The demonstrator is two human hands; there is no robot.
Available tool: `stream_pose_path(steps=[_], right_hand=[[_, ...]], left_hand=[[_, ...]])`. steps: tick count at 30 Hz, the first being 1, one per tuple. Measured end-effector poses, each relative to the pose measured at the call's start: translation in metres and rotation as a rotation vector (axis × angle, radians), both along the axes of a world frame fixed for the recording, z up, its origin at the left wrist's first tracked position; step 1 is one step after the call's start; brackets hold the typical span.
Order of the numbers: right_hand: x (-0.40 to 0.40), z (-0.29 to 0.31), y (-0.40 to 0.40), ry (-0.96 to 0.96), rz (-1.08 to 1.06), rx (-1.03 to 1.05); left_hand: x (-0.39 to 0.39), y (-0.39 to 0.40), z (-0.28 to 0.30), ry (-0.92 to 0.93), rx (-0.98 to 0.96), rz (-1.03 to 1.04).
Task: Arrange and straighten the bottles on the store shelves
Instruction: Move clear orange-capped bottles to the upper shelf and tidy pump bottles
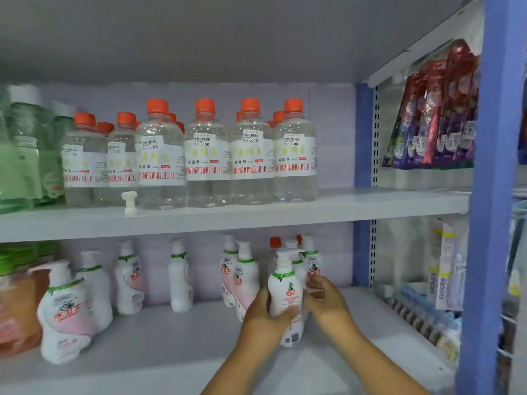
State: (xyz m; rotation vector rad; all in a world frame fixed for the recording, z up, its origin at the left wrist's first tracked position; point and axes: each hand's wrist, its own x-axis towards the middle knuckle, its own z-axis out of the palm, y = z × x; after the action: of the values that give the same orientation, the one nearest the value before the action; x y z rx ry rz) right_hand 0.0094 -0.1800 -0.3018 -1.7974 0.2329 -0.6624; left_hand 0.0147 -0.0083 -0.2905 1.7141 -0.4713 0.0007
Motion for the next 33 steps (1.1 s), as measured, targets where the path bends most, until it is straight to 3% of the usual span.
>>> stream_pose_path(steps=[7,13,20,23,25,27,29,31,33], right_hand=[[0.004,0.011,0.030,0.137,0.002,-0.183],[0.000,0.012,0.111,0.087,0.124,-0.152],[0.037,0.008,0.207,0.130,0.229,-0.235],[0.047,0.004,0.209,0.138,0.261,-0.230],[0.038,0.003,0.186,0.045,0.187,-0.154],[0.020,0.008,0.140,-0.154,-0.064,-0.156],[0.007,0.017,0.085,-0.291,-0.319,-0.128],[0.007,0.027,0.037,-0.207,-0.449,-0.103],[0.017,0.029,0.008,-0.036,-0.388,-0.120]], left_hand=[[0.019,0.103,-0.002,-0.011,-0.018,0.350],[0.078,0.205,-0.001,0.010,0.111,0.594],[0.121,0.245,-0.006,-0.043,0.154,0.618],[0.104,0.241,0.010,-0.256,0.219,0.761],[0.071,0.224,0.027,-0.466,0.118,0.853],[0.030,0.188,0.038,-0.514,-0.088,0.605],[0.011,0.141,0.037,-0.426,-0.128,0.326],[0.006,0.090,0.031,-0.314,-0.129,0.149],[0.011,0.039,0.032,-0.171,-0.129,0.069]])
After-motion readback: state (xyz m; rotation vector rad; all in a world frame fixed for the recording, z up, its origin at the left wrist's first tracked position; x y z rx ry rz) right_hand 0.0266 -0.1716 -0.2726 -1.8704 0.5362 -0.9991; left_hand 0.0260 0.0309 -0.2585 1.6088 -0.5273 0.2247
